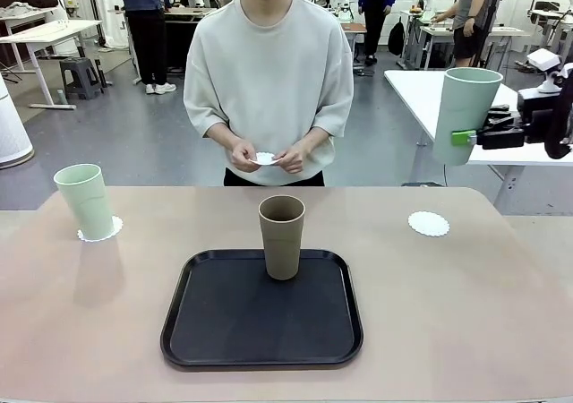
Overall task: Place coasters on the table and set cups on them.
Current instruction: Take one Reusable plastic cup from the Flat Tray and place it on a coaster set by the human.
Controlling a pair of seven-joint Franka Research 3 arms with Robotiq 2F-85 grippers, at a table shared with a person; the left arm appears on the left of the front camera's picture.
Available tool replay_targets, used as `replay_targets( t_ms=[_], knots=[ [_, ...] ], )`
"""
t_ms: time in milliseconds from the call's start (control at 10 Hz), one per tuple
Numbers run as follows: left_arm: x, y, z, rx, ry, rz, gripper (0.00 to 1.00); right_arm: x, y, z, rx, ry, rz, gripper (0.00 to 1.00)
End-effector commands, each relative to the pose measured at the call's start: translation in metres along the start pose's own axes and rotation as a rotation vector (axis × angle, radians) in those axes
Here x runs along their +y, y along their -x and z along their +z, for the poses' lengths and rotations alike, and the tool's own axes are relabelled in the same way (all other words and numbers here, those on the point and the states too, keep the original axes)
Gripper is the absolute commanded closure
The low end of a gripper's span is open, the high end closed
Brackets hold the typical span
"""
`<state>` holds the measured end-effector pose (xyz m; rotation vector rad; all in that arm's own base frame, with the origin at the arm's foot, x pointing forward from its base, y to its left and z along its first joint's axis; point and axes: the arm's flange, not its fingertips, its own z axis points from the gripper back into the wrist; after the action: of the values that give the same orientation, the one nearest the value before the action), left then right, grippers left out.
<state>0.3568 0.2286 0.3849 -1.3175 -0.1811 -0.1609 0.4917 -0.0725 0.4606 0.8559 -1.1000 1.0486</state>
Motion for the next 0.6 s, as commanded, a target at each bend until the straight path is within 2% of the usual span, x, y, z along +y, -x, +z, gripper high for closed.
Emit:
replay_targets(
  t_ms=[0, 100, 400, 500],
  knots=[
    [-0.002, 0.0, 0.001, -0.003, -0.006, 0.007, 0.0, 0.018, -0.019, -0.004, 0.031, 0.075, 0.049, 0.18],
    [-0.002, 0.0, 0.001, -0.003, -0.006, 0.007, 0.0, 0.0, 0.0, 0.0, 0.0, 0.0, 0.0, 0.18],
    [-0.002, 0.0, 0.001, -0.003, -0.006, 0.007, 0.0, 0.003, -0.005, 0.004, 0.007, 0.021, 0.013, 0.18],
    [-0.002, 0.0, 0.001, -0.003, -0.006, 0.007, 0.0, 0.001, 0.008, 0.005, 0.02, -0.118, 0.047, 0.18]
  ],
)
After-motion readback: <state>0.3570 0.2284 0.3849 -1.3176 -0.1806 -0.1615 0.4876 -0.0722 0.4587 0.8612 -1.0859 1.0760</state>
